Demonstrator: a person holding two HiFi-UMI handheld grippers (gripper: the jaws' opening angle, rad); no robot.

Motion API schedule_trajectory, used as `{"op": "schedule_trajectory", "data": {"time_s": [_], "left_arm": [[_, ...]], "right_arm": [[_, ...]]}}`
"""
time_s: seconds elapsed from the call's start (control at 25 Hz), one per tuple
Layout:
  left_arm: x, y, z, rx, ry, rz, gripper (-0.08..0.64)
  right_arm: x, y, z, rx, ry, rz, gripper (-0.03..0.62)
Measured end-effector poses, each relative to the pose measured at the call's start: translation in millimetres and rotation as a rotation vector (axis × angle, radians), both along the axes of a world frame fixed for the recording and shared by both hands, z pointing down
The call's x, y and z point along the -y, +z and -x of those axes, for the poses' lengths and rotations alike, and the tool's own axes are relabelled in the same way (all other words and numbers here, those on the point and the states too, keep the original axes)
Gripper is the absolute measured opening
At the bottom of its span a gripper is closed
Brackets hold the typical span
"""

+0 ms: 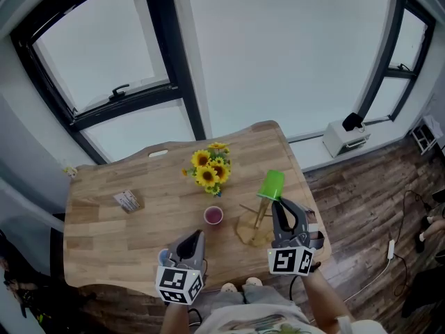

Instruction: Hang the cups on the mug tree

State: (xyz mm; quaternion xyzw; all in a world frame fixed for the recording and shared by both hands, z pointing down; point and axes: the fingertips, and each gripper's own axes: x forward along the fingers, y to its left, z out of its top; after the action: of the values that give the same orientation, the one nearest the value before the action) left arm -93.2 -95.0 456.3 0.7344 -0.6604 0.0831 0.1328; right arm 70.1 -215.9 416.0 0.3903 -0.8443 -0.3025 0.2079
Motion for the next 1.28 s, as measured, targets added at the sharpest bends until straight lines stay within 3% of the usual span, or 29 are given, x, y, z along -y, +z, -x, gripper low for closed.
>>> {"op": "schedule_trajectory", "data": {"time_s": [0.64, 1.04, 1.28], "left_arm": [[-20, 8, 3, -0.005, -0.05, 0.016, 0.003], [-25, 11, 3, -0.002, -0.081, 0.028, 0.003], [-27, 14, -3, -0.007, -0.092, 0.036, 0.003]], "right_arm": [[-18, 24, -7, 0.008, -0.014, 0.094, 0.069], [-57, 56, -20, -0.01, -0.077, 0.196, 0.078], [-79, 71, -13, -0.032, -0.147, 0.238, 0.117]]}}
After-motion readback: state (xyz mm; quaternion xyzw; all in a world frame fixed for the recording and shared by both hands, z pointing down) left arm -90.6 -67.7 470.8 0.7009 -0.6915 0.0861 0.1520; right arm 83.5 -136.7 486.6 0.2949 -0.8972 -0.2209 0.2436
